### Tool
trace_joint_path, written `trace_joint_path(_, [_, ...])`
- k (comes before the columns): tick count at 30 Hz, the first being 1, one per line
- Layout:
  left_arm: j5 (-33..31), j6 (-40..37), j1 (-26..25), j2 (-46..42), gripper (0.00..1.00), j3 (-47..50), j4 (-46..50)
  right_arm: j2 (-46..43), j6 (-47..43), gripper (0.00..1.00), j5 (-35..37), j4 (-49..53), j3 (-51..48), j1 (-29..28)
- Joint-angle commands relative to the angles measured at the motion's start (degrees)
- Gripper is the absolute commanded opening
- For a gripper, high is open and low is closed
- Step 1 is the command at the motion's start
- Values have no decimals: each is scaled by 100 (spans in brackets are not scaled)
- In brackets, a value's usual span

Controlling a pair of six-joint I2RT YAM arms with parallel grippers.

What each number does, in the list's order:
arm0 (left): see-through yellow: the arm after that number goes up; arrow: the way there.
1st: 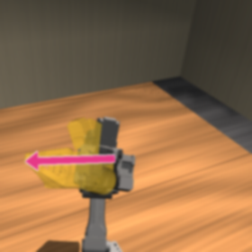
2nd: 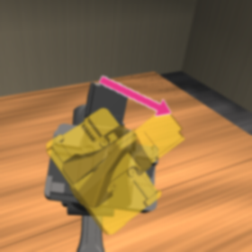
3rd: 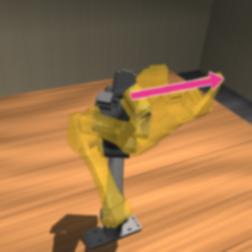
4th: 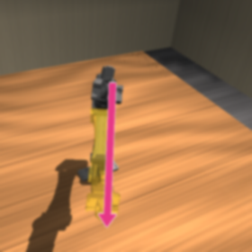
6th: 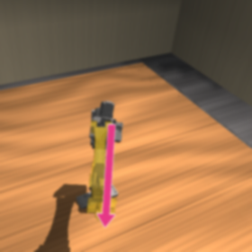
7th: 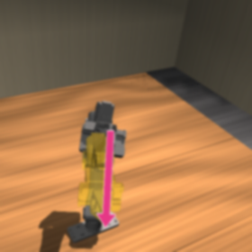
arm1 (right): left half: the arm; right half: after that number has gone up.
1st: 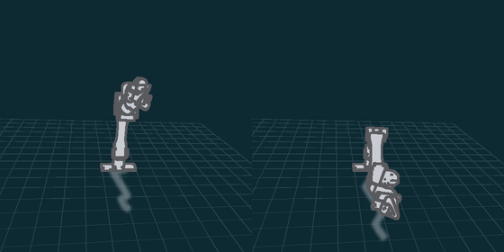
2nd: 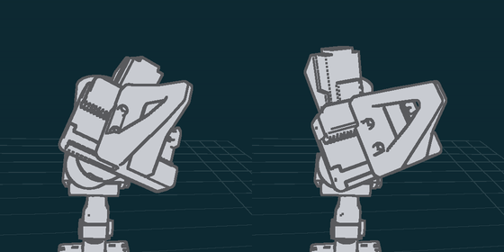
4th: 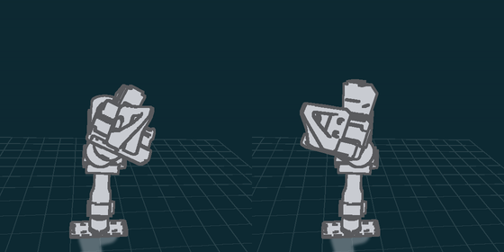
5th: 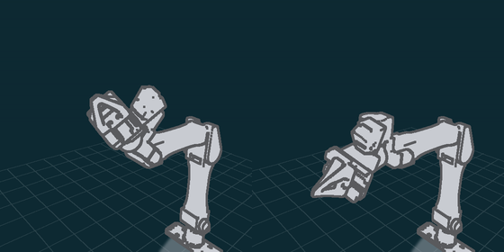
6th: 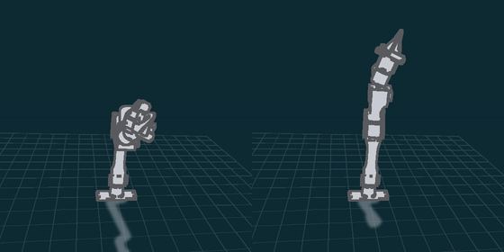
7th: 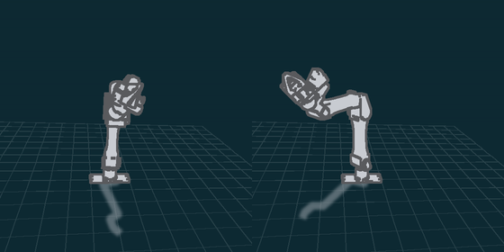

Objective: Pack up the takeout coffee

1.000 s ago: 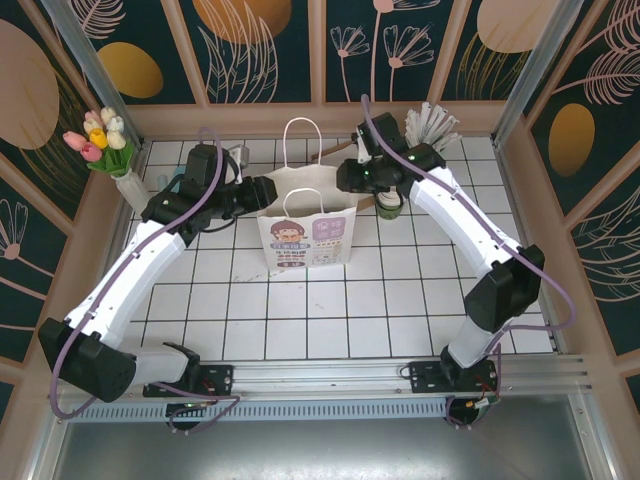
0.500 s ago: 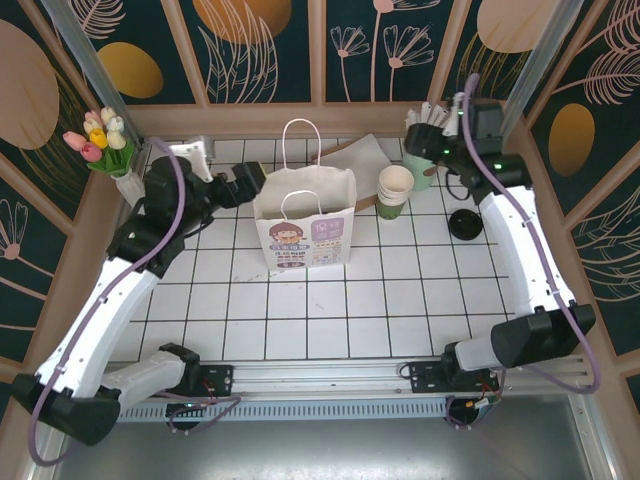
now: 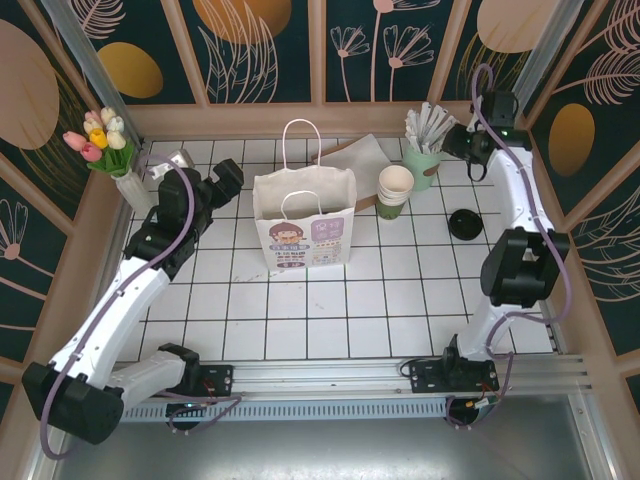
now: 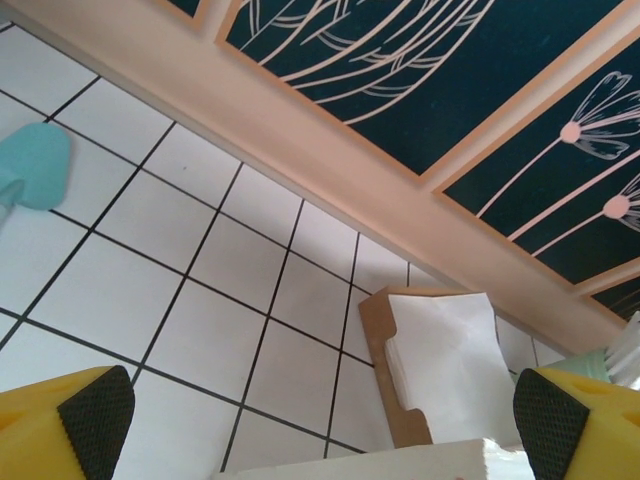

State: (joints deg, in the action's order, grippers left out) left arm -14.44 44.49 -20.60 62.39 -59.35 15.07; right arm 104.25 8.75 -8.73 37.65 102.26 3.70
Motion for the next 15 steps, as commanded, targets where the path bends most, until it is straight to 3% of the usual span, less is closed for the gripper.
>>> trace_joint_path(1, [-130,113,38,95,98,-99,-231,180,-108,33,-319,52,474,-2])
trace_joint_path(15, [-60,69,89,308,99,-173,-162,596,2,25,-752,41,730,-2])
